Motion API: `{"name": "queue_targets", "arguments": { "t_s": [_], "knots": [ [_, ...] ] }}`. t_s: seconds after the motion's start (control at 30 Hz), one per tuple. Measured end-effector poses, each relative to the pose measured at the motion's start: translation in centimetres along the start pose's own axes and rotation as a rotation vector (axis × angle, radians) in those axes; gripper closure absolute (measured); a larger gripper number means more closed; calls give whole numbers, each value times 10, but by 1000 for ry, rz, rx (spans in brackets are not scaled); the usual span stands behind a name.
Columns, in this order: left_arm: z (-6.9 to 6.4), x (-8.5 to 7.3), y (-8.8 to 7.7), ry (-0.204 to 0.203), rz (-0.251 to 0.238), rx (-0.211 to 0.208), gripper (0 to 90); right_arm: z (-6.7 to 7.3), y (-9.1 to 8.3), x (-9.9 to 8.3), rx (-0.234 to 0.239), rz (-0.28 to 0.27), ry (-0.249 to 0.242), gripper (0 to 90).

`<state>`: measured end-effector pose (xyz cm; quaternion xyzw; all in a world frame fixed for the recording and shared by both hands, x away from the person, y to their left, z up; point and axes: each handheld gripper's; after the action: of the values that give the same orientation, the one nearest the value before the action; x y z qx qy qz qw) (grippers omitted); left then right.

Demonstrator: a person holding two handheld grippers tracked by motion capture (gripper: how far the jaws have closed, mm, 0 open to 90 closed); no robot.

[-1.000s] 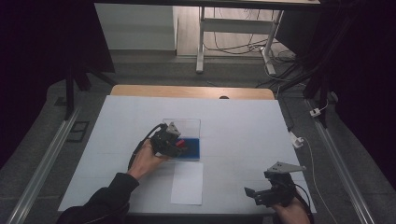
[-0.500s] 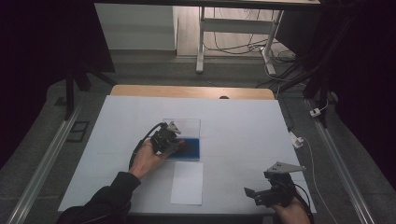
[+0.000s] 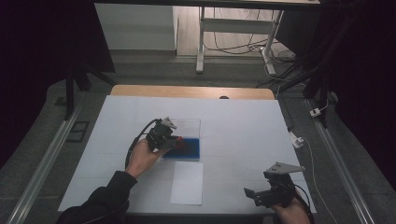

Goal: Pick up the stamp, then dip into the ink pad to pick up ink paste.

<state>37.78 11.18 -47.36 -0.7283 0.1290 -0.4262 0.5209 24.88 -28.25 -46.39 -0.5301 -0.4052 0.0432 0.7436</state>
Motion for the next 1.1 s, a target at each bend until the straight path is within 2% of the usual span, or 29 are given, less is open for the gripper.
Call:
{"name": "queue_targets", "arguments": {
  "t_s": [0.23,0.4,0.53,0.7,0.83,1.1],
  "knots": [
    [-1,0,-11,-7,8,1,796,1,0,0,0,3,-3,0],
    [-3,1,-14,-6,10,22,796,1,0,0,0,1,-3,0],
    [-2,2,-14,-20,4,18,796,1,0,0,-3,7,-10,0],
    [0,3,-9,-33,0,8,796,1,0,0,-4,5,-6,0],
    [-1,5,-3,-22,-6,2,796,1,0,0,-3,6,-7,0],
    [-1,6,11,-9,27,17,796,2,0,0,-5,11,-11,0]
  ]
}}
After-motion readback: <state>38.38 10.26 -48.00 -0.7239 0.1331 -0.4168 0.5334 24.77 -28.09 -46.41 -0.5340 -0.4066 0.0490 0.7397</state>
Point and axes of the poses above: each handheld gripper's, and its own axes: y roughly forward along the jaws, x roughly out of its top, z roughly to its left, and after that the axes turned 10 degrees about z, right-handed
